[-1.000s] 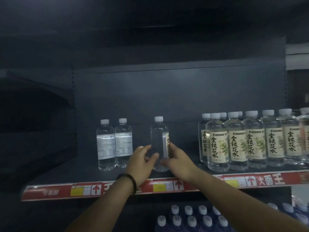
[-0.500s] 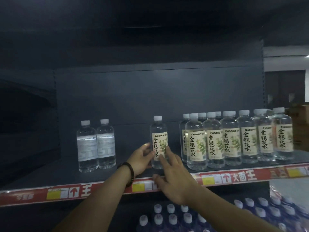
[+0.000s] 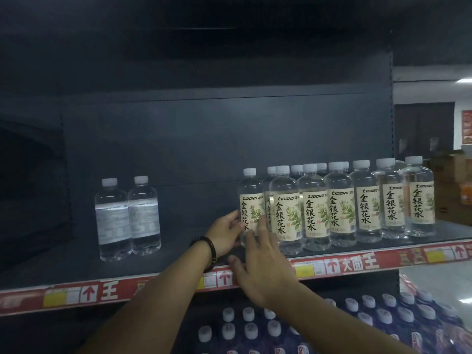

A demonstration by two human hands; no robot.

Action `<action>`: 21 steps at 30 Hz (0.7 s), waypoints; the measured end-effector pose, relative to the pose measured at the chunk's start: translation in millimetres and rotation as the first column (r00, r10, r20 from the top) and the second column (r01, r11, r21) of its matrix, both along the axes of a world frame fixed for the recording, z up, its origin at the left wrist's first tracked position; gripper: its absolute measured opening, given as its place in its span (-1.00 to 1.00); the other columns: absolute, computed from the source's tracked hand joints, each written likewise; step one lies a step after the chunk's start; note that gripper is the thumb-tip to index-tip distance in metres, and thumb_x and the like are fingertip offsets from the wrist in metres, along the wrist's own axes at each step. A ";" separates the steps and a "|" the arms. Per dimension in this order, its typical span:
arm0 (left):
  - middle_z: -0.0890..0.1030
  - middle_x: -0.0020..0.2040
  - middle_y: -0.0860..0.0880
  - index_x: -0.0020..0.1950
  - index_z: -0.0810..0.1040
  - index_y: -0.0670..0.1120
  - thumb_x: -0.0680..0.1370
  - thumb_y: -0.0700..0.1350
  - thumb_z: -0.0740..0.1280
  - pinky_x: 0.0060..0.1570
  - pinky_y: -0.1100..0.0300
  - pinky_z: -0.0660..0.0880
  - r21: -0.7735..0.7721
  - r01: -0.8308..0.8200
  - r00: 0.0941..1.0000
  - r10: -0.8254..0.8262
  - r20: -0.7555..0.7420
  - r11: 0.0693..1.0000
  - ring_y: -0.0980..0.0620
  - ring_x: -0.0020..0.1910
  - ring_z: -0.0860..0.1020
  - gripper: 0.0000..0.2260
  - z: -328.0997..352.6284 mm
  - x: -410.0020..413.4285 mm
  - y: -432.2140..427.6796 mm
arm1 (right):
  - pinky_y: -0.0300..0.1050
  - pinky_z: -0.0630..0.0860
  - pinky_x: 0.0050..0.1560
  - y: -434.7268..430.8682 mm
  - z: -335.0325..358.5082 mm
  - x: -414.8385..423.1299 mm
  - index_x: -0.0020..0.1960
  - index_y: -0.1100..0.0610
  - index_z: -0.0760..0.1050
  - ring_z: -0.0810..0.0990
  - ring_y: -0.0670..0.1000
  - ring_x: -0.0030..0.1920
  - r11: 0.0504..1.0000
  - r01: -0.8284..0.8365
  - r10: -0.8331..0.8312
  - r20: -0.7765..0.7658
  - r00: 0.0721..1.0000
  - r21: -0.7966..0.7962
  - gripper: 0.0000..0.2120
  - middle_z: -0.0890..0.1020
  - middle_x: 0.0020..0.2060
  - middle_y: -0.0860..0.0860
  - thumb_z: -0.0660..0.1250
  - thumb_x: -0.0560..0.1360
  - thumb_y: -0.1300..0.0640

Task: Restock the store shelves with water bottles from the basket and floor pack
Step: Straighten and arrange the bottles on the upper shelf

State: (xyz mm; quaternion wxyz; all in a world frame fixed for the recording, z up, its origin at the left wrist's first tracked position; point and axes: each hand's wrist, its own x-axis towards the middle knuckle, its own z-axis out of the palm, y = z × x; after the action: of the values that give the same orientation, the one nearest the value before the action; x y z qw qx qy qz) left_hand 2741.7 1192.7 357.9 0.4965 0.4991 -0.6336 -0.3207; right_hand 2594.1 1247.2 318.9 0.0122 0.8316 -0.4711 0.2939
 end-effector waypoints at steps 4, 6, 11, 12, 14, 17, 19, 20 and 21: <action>0.70 0.24 0.00 0.42 0.54 0.05 0.73 -0.22 0.20 0.24 -0.10 0.63 -0.018 -0.019 1.000 0.019 0.012 1.000 0.00 0.23 0.66 -0.68 0.0 -0.2 -0.6 | 0.12 0.09 0.65 -2.9 -1.6 -1.7 0.69 0.11 0.01 -0.25 0.15 0.70 1.000 -0.014 0.014 0.007 1.000 0.005 -0.25 -0.37 0.67 0.09 0.10 0.68 -0.29; 0.70 0.23 0.01 0.45 0.51 0.03 0.73 -0.21 0.21 0.22 -0.10 0.65 -0.026 -0.041 0.999 0.042 0.031 0.999 0.01 0.22 0.67 -0.68 -0.1 0.1 -1.0 | 0.12 0.11 0.64 -2.4 -2.0 -0.2 0.69 0.10 0.01 -0.25 0.15 0.70 1.000 -0.009 0.009 0.010 1.000 0.013 -0.25 -0.39 0.66 0.08 0.10 0.68 -0.29; 0.70 0.18 0.05 0.52 0.44 -0.01 0.72 -0.16 0.24 0.22 -0.02 0.64 -0.031 -0.092 0.990 0.095 0.109 0.995 0.04 0.15 0.68 -0.65 -0.4 2.8 4.3 | 0.11 0.21 0.62 9.6 4.6 3.2 0.68 0.12 0.05 -0.10 0.18 0.71 0.998 0.010 -0.013 0.032 0.999 0.064 -0.32 -0.31 0.68 0.13 0.17 0.70 -0.17; 0.69 0.16 0.08 0.52 0.43 -0.02 0.72 -0.13 0.25 0.23 0.02 0.62 -0.071 -0.145 0.973 0.155 0.170 0.987 0.04 0.13 0.67 -0.65 -0.3 8.6 7.3 | 0.10 0.26 0.60 12.6 6.4 4.3 0.67 0.13 0.08 -0.02 0.20 0.70 0.998 0.023 -0.025 0.031 0.999 0.050 -0.34 -0.21 0.69 0.16 0.19 0.69 -0.11; 0.65 0.13 0.13 0.45 0.50 0.02 0.70 -0.08 0.27 0.20 0.16 0.55 -0.225 -0.289 0.885 0.350 0.306 0.930 0.08 0.12 0.63 -0.70 -0.1 28.4 20.3 | 0.09 0.39 0.52 17.5 10.2 9.3 0.60 0.15 0.20 0.20 0.19 0.61 0.998 0.048 -0.046 0.048 0.998 -0.036 -0.43 0.12 0.62 0.17 0.20 0.67 -0.04; 0.62 0.09 0.15 0.23 0.58 0.09 0.67 -0.04 0.28 0.14 0.10 0.57 -0.507 -0.434 0.683 0.639 0.354 0.744 0.11 0.08 0.60 -0.83 -1.9 76.2 51.2 | 0.01 0.46 0.40 17.2 15.4 30.4 0.44 0.07 0.40 0.39 0.05 0.39 0.995 -0.066 0.079 0.173 0.982 -0.077 -0.62 0.40 0.36 0.03 0.26 0.64 0.01; 0.61 0.07 0.09 0.15 0.56 0.07 0.64 -0.05 0.28 0.08 0.01 0.56 -0.642 -0.519 0.493 0.811 0.315 0.565 0.02 0.06 0.55 -0.88 -7.6 110.3 71.5 | -0.03 0.49 0.31 12.3 17.7 53.3 0.31 0.04 0.50 0.49 -0.02 0.23 0.982 -0.187 0.187 0.307 0.933 -0.028 -0.71 0.50 0.22 -0.02 0.33 0.60 0.07; 0.60 0.07 0.05 0.14 0.55 0.05 0.62 -0.07 0.30 0.08 -0.03 0.54 -0.679 -0.556 0.404 0.870 0.284 0.480 -0.03 0.06 0.52 -0.89 -11.8 125.2 80.6 | -0.06 0.51 0.26 7.3 17.7 66.2 0.25 0.04 0.54 0.53 -0.03 0.15 0.973 -0.232 0.224 0.345 0.911 -0.020 -0.76 0.53 0.15 -0.03 0.36 0.59 0.11; 0.60 0.08 0.02 0.14 0.54 0.03 0.60 -0.09 0.32 0.09 -0.06 0.52 -0.685 -0.600 0.341 0.907 0.248 0.413 -0.07 0.08 0.50 -0.87 -17.0 136.9 88.3 | -0.12 0.49 0.20 2.8 17.3 80.0 0.21 0.04 0.55 0.54 -0.04 0.10 0.966 -0.258 0.244 0.348 0.905 -0.007 -0.79 0.55 0.10 -0.04 0.37 0.58 0.13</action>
State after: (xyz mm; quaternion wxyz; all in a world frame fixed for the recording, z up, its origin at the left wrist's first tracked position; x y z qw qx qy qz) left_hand 2878.6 1281.1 340.9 0.4684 0.6726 -0.4879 0.3005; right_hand 2674.1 1250.0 336.3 -0.1250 0.8207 -0.3607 0.4252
